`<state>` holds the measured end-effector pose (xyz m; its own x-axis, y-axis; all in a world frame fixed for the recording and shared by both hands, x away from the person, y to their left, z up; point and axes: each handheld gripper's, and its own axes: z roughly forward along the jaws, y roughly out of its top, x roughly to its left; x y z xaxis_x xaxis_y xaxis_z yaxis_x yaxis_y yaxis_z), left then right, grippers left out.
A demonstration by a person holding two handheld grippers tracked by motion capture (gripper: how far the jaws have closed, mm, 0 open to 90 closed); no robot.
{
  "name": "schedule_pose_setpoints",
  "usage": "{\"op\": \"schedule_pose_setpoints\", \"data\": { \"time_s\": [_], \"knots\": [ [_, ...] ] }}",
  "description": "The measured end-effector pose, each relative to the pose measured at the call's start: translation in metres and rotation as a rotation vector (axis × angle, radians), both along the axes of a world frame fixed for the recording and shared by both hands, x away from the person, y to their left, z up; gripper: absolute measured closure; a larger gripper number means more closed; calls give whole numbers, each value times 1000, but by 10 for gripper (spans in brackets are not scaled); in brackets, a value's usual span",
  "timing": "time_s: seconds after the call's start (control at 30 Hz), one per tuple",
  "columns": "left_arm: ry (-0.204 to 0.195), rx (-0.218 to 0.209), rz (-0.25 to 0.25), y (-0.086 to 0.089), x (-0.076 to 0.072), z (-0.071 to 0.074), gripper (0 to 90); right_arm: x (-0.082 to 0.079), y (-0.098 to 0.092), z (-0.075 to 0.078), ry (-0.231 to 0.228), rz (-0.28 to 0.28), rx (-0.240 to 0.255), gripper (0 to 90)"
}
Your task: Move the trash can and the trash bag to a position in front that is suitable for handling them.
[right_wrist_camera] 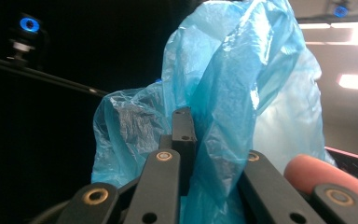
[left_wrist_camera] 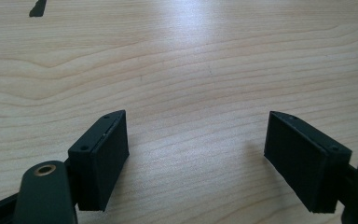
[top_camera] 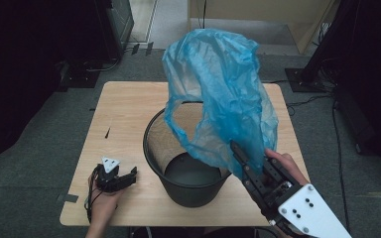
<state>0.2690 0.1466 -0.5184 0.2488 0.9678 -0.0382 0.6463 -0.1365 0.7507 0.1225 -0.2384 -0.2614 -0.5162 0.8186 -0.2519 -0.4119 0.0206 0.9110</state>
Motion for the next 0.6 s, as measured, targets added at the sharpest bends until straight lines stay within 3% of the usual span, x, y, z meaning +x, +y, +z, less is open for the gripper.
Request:
{"op": "schedule_pose_setpoints", "data": {
  "time_s": [0.17, 0.27, 0.4, 0.5, 0.6],
  "knots": [
    [0, 0, -1, 0, 0, 0, 222, -11, 7, 3, -19, 117, -53, 839],
    [-1, 0, -1, 0, 0, 0, 221, -13, 14, 4, -18, 163, -123, 734],
    [0, -1, -1, 0, 0, 0, 221, -12, 24, 0, -11, 159, -149, 438],
    [2, -1, -2, 0, 0, 0, 222, -8, 28, -2, 6, 148, -184, 341],
    [1, -6, -1, 1, 0, 0, 222, -3, 28, -5, 43, 150, -190, 308]
  ]
}}
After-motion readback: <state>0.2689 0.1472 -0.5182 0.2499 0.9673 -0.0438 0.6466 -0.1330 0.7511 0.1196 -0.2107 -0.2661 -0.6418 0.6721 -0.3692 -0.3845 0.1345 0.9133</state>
